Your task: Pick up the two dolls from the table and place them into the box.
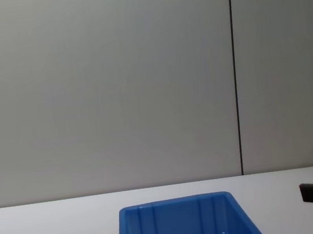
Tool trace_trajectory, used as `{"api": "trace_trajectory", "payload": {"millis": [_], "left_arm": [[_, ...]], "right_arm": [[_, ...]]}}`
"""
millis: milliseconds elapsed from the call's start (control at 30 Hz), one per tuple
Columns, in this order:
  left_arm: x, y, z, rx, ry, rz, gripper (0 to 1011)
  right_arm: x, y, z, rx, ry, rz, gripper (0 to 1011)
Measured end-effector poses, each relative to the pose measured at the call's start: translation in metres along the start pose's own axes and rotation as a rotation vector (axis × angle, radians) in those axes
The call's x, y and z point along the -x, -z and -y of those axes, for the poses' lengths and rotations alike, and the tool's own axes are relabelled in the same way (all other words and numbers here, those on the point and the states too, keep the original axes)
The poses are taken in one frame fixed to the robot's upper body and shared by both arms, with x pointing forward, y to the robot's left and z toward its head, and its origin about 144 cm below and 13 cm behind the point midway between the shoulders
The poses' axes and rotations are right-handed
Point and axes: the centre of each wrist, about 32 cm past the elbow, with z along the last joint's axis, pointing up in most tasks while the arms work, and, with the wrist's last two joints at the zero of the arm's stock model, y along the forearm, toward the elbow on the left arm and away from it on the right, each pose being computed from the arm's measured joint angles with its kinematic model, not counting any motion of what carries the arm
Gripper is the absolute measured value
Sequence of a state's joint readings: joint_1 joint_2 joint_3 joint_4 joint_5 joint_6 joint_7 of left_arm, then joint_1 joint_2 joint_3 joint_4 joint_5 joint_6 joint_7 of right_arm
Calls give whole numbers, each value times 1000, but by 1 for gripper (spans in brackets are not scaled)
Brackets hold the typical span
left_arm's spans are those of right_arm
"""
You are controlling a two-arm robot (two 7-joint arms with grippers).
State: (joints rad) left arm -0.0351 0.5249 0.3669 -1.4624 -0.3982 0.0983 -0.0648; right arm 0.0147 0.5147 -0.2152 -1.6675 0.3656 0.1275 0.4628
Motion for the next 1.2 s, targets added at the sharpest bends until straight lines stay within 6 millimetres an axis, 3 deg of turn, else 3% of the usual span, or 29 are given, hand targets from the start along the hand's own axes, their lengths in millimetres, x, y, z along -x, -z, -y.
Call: {"api": "trace_trajectory", "payload": {"millis": [433,867,1200], "left_arm": [[-2,-10,-1,50,7,23,501],[7,-53,10,200,82,76,415],[33,-81,29,302,193,91,351]], "right_arm": [[0,0,0,0,0,0,1001],[0,0,0,0,0,0,1001],[0,0,0,0,0,0,1001]]}}
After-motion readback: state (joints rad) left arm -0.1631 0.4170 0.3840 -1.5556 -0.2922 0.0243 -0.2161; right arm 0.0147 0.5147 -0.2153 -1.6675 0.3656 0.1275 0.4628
